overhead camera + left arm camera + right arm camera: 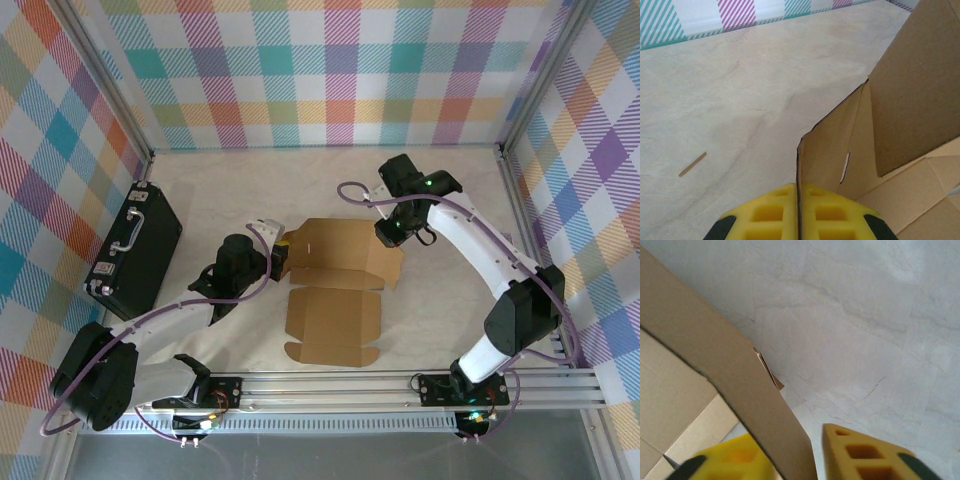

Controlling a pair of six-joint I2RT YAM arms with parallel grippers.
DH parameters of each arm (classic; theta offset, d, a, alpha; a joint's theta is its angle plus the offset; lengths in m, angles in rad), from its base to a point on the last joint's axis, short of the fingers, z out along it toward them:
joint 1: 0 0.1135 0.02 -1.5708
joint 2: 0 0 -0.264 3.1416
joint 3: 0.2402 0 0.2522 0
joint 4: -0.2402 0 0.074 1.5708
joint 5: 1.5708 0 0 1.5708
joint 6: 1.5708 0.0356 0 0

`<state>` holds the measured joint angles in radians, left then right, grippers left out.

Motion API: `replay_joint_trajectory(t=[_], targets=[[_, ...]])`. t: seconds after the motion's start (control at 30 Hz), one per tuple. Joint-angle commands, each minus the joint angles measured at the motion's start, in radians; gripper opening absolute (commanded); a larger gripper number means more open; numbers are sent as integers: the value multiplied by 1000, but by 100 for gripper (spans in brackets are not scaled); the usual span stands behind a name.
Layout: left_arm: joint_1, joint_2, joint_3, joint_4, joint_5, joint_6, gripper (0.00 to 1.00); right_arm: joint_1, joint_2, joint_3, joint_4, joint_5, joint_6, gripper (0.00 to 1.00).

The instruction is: Fold the paper box

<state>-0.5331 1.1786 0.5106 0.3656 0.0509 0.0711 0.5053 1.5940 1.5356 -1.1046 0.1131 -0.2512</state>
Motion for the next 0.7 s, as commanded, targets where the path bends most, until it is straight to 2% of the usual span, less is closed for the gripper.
replay_joint_trajectory(t=[0.0,0.23,0.57,0.67], targets=[[4,-30,-14,6,3,-7,0,6,-6,67,-46,-10,8,18],[4,-33,-16,10,13,-11,0,7,83,199,-150,63,41,4],[4,-30,-15,20,40,-26,0,39,265,433,-279,46,195,6],[4,-24,-12,20,43,-27,0,46,309,492,-322,-3,234,6]])
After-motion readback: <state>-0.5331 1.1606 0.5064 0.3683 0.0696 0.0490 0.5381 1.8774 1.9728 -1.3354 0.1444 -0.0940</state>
